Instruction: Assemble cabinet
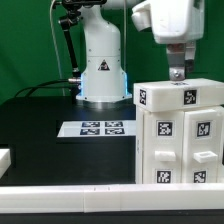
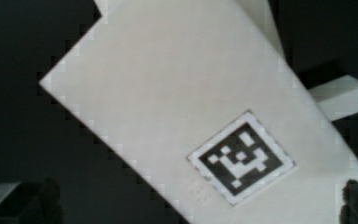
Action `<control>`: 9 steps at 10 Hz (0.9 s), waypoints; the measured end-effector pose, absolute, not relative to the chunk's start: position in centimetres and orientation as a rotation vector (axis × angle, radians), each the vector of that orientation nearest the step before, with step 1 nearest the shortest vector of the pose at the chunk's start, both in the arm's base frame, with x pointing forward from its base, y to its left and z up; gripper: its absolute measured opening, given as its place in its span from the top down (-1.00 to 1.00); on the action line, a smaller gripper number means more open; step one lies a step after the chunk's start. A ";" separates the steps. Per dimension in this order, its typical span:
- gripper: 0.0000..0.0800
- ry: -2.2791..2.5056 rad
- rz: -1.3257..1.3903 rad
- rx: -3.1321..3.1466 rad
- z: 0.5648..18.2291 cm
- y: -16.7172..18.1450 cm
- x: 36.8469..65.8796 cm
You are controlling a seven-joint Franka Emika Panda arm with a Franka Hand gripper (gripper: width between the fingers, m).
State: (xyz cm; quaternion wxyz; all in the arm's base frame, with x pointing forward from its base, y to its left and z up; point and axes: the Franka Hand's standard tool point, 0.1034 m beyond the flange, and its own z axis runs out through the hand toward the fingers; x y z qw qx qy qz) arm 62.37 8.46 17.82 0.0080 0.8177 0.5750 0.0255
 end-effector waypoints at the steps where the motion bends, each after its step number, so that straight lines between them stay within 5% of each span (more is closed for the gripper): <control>1: -0.99 1.878 0.052 2.484 17.6 8.6 62.2; 9: -0.99 2.414 -0.045 1.916 16.4 8.8 61.2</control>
Offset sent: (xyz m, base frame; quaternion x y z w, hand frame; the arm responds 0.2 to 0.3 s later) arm -0.0073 0.0122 0.0003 0.0004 -0.0264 -0.1734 0.9845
